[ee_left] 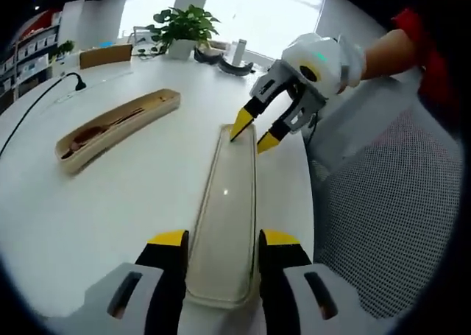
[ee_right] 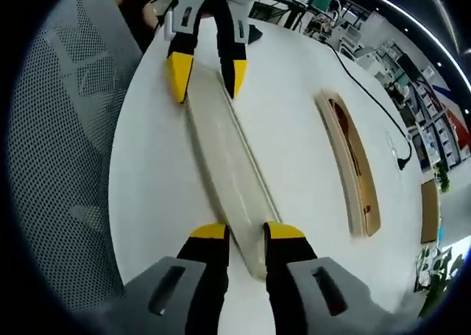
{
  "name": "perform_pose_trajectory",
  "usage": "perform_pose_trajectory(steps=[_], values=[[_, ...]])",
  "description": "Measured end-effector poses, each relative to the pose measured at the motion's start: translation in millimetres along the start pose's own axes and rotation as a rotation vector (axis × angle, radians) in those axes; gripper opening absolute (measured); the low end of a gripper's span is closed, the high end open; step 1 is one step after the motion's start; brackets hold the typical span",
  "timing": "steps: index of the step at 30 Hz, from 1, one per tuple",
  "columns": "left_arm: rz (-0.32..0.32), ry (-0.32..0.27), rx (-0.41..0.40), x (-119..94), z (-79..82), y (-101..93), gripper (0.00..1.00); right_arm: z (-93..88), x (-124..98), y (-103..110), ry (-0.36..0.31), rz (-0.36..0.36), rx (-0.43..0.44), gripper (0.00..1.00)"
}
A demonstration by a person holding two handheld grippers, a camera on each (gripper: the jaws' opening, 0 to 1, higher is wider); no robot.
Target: Arrange the utensils inside the cutlery case until each visible utensil rests in its matching compartment.
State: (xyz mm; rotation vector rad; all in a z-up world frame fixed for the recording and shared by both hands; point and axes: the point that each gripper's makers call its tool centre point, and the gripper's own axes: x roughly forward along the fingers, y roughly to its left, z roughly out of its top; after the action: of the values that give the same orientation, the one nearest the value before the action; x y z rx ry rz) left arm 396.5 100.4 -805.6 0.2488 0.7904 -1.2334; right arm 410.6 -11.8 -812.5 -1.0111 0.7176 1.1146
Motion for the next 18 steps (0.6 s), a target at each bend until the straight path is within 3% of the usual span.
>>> perform_pose_trajectory(steps=[6,13,18], values=[[-0.012,0.008,-0.01,0,-1.0,-3.0,0.39,1.7,-3,-3,-0.022,-0.005,0.0,0.12],[0.006,0.031,0.074,1,-3.0,-4.1,0.38,7.6,-7,-8,-0.031,0.007,0.036,0.07],[0.026,0.05,0.115,2,-4.0,-1.8,0.36,10.2,-9,-4,-0.031,0.024,0.008,0.06]])
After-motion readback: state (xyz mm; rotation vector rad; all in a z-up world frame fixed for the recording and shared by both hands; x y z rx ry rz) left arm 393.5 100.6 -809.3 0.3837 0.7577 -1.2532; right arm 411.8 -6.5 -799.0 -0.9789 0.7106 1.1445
